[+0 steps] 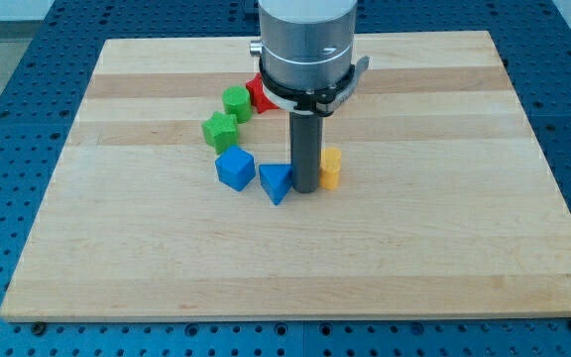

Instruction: Move the yellow heart to the top right side of the blue triangle

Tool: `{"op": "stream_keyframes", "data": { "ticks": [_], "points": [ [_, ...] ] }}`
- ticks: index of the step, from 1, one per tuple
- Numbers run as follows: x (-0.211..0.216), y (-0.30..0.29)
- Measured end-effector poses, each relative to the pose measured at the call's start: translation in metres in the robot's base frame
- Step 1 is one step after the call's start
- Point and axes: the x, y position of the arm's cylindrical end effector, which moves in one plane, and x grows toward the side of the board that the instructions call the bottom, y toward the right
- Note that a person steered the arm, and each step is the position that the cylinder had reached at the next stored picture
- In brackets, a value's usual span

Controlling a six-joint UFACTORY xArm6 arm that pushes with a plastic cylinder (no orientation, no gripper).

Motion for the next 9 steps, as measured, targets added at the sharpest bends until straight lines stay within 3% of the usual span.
{"op": "stream_keyframes", "data": {
  "ticks": [1, 3, 4, 9],
  "points": [
    [0.002, 0.000],
    [0.096, 0.050],
    [0.028, 0.073],
    [0.005, 0.061]
  ]
}}
